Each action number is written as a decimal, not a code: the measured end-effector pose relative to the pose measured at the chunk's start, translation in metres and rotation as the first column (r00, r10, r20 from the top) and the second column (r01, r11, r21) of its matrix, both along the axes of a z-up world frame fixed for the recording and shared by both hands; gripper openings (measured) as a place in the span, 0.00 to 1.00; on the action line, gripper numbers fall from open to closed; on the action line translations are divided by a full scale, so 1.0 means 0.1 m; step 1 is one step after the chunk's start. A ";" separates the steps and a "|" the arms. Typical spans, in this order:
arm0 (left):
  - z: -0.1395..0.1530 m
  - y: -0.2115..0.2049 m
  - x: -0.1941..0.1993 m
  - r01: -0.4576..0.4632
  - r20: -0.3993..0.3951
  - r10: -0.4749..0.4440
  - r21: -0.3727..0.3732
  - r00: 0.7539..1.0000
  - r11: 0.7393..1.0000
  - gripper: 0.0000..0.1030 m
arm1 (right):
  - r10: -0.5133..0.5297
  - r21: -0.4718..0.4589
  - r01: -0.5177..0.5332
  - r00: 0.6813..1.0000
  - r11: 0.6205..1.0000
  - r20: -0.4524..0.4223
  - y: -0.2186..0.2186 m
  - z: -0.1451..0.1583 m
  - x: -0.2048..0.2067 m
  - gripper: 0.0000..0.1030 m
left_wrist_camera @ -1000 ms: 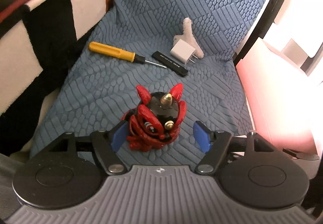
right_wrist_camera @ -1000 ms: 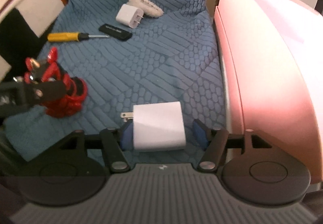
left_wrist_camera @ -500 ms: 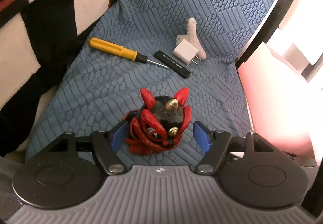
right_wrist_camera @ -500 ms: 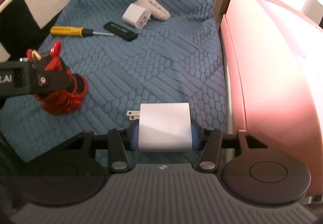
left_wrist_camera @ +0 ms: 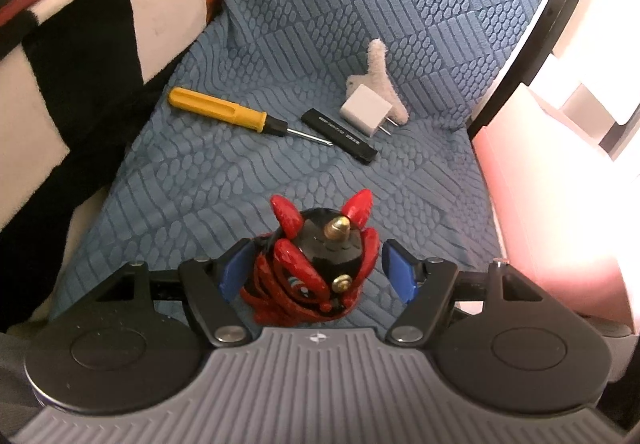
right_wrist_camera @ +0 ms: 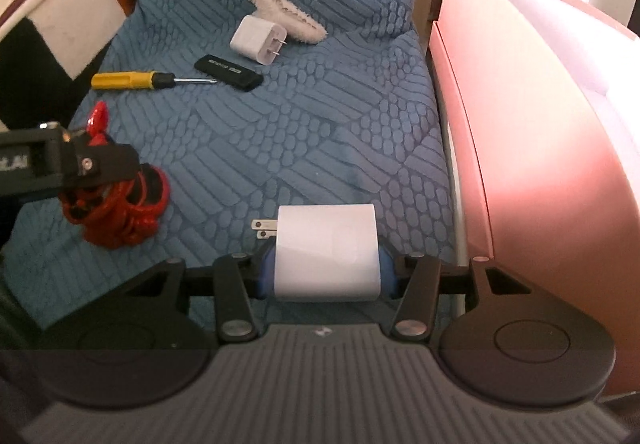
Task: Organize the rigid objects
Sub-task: 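Lift the red figurine with the left gripper while the right gripper lifts the white cube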
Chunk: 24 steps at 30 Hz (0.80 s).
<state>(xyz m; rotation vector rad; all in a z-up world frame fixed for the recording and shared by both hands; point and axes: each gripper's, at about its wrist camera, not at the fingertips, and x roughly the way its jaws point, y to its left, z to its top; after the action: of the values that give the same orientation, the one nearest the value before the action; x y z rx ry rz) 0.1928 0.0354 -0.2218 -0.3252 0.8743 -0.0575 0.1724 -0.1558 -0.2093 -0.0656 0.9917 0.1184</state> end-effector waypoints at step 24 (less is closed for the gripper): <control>0.22 0.08 -0.13 0.024 0.037 -0.020 -0.101 0.999 0.995 0.65 | 0.009 0.071 -0.016 0.995 0.997 0.099 -0.05 0.46 -0.13 0.51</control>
<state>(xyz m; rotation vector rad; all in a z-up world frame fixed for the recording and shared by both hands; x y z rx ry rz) 0.1798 0.0438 -0.2001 -0.4086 0.8404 -0.1279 0.1597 -0.1609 -0.1634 -0.0119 0.8876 0.1611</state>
